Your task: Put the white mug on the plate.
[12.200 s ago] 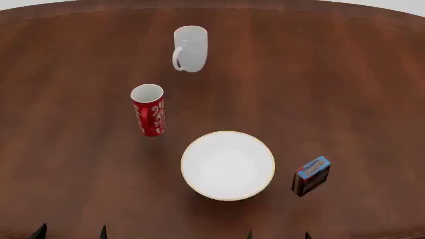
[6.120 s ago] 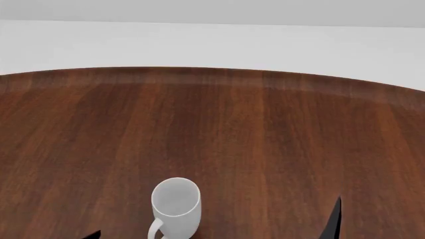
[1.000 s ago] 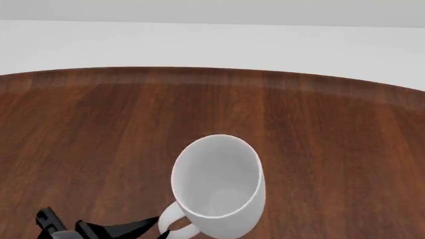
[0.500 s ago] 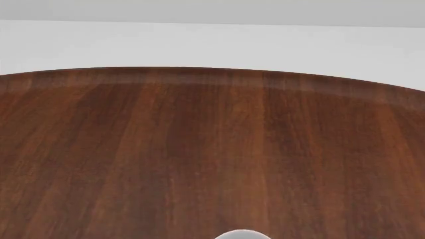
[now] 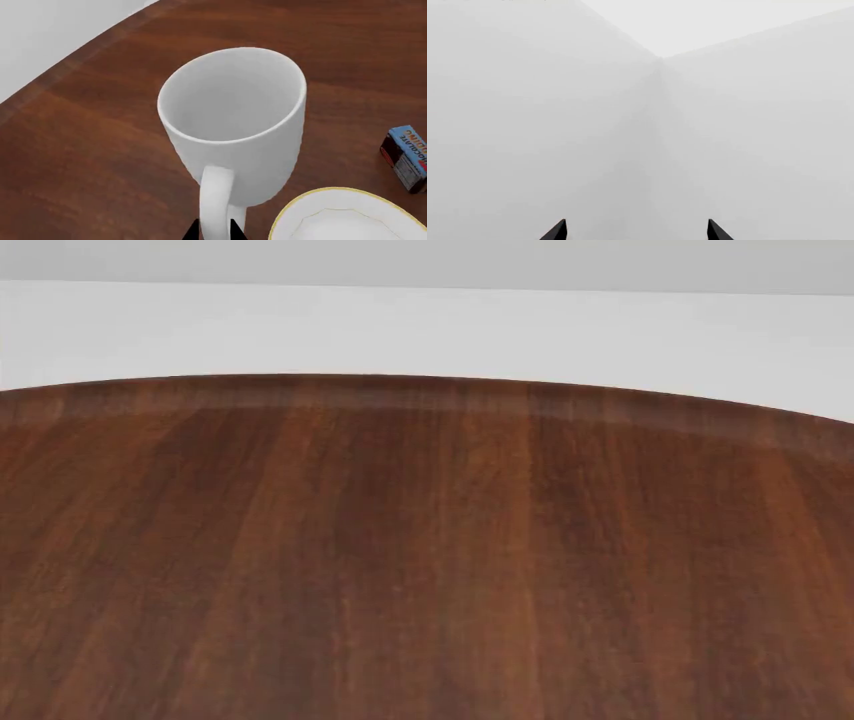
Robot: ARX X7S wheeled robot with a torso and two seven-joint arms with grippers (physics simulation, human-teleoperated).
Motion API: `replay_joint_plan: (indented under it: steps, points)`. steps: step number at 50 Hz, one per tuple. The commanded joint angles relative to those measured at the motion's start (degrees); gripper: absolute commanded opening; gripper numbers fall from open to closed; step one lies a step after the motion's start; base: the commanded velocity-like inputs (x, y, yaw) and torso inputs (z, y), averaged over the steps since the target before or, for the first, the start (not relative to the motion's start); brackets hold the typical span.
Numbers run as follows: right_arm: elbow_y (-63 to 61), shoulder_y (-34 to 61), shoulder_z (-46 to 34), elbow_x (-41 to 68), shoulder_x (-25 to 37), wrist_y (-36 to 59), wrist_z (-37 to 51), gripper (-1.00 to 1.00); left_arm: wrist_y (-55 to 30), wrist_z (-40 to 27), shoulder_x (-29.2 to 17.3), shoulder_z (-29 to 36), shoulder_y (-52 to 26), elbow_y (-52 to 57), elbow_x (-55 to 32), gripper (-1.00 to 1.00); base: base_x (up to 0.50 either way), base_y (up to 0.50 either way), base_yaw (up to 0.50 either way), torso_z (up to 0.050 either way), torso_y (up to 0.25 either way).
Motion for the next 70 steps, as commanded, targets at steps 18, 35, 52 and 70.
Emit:
replay_joint_plan:
  steps: [18, 35, 52, 70]
  points:
    - [0.8, 2.5, -3.2, 1.1, 2.4, -0.1, 1.6, 1.00, -2.0, 2.8, -0.6, 8.3, 3.0, 0.2, 3.3, -1.00, 0.00, 0.00, 0.00, 0.000, 0.000]
    - [0.1, 2.1, -1.9, 2.0, 2.5, 0.7, 1.8, 1.00, -1.3, 5.2, -1.2, 12.1, 4.8, -2.3, 6.4, -1.00, 0.00, 0.00, 0.00, 0.000, 0.001]
    - [-0.9, 3.3, -1.8, 4.7, 4.3, 2.2, 4.0, 1.00, -1.9, 5.9, -0.1, 14.2, 5.7, -4.6, 7.2, -1.00, 0.00, 0.00, 0.00, 0.000, 0.000]
    - [-1.6, 2.7, -1.0, 5.6, 4.5, 2.7, 4.3, 1.00, 0.3, 9.9, 1.5, 17.0, 5.0, -11.3, 12.8, -1.00, 0.00, 0.00, 0.00, 0.000, 0.000]
